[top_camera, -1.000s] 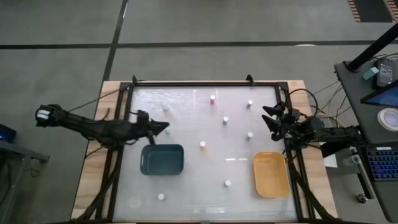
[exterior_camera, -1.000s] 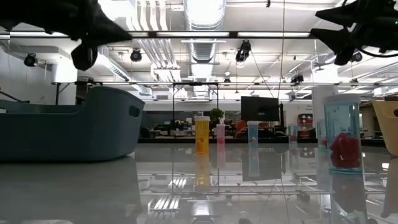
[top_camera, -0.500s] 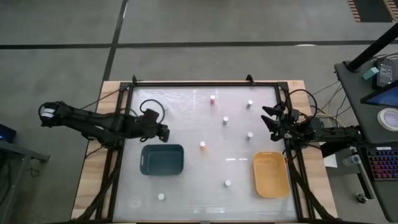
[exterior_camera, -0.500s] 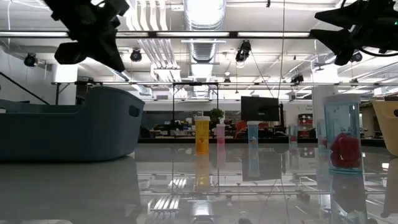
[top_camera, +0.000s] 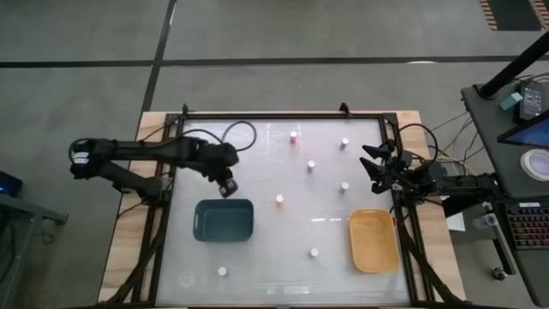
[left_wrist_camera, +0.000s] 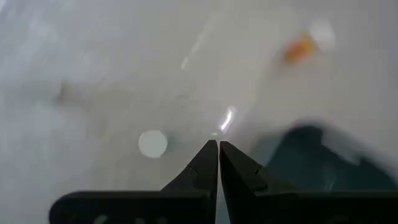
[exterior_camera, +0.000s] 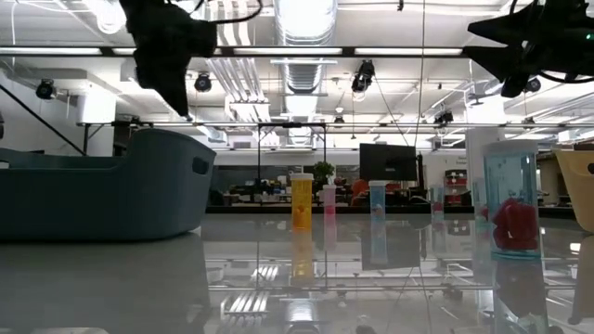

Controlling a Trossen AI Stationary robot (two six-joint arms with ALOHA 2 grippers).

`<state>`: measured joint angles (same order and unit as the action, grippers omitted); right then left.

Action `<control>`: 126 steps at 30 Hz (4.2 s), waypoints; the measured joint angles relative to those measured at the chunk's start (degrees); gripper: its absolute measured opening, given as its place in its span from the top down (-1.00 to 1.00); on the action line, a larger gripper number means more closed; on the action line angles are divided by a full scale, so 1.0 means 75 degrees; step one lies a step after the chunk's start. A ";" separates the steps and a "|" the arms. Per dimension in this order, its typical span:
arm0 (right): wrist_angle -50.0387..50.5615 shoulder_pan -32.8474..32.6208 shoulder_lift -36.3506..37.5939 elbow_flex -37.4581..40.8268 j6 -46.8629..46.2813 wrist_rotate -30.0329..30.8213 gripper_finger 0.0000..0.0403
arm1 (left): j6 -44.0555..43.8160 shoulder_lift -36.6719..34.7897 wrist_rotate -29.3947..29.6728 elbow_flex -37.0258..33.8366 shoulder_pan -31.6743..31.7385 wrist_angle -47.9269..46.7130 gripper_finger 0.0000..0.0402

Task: Pick and place medicine bottles into bin by pill shape (circle, oval)
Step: Put the blue bottled tablets into the green bin

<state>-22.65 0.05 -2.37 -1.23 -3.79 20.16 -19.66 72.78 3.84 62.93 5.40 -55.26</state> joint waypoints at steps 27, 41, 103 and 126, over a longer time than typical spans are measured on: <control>0.0592 0.0000 -0.0006 -0.0006 0.0111 0.0149 -0.12 | 0.3081 0.1762 0.0629 -0.0069 0.0649 -0.0420 0.10; 0.0653 -0.0002 -0.0006 -0.0006 0.0017 0.0146 -0.12 | 0.3153 0.1985 0.0632 -0.0108 0.0778 -0.0394 0.10; 0.0582 0.0000 -0.0006 -0.0009 -0.0029 0.0142 -0.12 | 0.1990 0.1790 0.1243 0.2740 -0.0545 -0.1793 0.52; 0.0532 -0.0002 -0.0006 -0.0009 -0.0176 0.0143 -0.12 | -0.3336 0.1804 0.1160 0.2528 -0.4542 -0.3888 0.52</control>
<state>-18.67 0.04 -2.42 -1.30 -5.11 21.23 -44.68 86.30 12.53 81.89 -28.66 -84.43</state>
